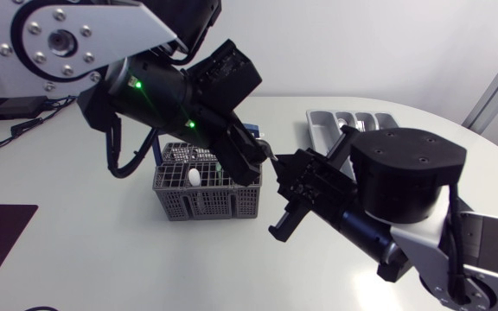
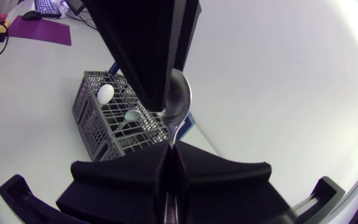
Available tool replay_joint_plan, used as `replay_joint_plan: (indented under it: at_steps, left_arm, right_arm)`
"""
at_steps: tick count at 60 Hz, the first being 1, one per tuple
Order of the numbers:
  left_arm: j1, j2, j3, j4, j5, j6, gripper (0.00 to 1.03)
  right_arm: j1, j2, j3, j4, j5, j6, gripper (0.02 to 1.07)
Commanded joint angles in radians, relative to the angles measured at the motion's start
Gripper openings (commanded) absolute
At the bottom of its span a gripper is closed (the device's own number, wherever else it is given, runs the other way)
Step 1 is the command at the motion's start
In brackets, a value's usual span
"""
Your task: Unload the cutlery basket into the drawer organizer.
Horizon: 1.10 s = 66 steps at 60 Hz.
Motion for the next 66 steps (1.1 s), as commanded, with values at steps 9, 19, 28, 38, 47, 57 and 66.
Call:
replay_joint_plan:
  at_steps: [9,19,28,38,47,57,66]
  left_arm:
    - [0.02,-0.02,-0.011,0.011,0.012,-0.033,0.97]
    - [0.097,-0.051,0.041,0.014,0.011,-0.033,0.98]
    - [0.186,-0.078,0.073,-0.018,0.011,0.042,0.98]
    - [0.243,-0.083,0.049,-0.061,0.011,0.116,0.97]
    - [0.272,-0.092,0.03,-0.084,0.011,0.128,0.96]
    - [0.312,-0.083,-0.011,-0.101,0.02,0.153,0.96]
    - [0.323,-0.077,-0.051,-0.095,0.02,0.154,0.96]
  right_arm:
    - [-0.004,-0.031,-0.032,-0.031,-0.041,-0.002,0.08]
    - [-0.12,-0.107,-0.089,-0.095,-0.197,-0.008,0.08]
    - [-0.324,-0.193,-0.113,-0.195,-0.417,-0.053,0.08]
    - [-0.554,-0.228,-0.122,-0.282,-0.638,-0.142,0.08]
    - [-0.708,-0.219,-0.124,-0.364,-0.783,-0.295,0.08]
    - [-0.878,-0.132,-0.121,-0.388,-0.917,-0.466,0.08]
    - [-1.038,0.019,-0.064,-0.391,-1.021,-0.599,0.08]
